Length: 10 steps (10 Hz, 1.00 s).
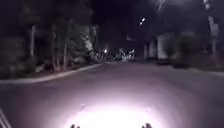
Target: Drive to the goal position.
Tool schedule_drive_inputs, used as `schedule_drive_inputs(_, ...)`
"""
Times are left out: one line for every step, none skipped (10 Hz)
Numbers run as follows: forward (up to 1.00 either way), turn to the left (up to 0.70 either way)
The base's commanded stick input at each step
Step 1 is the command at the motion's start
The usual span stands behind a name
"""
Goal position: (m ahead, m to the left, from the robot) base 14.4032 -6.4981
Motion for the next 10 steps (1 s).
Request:
schedule_drive_inputs(0.85,0.0)
schedule_drive_inputs(0.85,0.0)
schedule_drive_inputs(0.85,0.0)
schedule_drive_inputs(0.85,0.0)
schedule_drive_inputs(0.85,0.0)
schedule_drive_inputs(0.85,0.0)
schedule_drive_inputs(0.85,0.0)
schedule_drive_inputs(0.85,0.0)
schedule_drive_inputs(0.85,0.0)
schedule_drive_inputs(0.85,0.0)
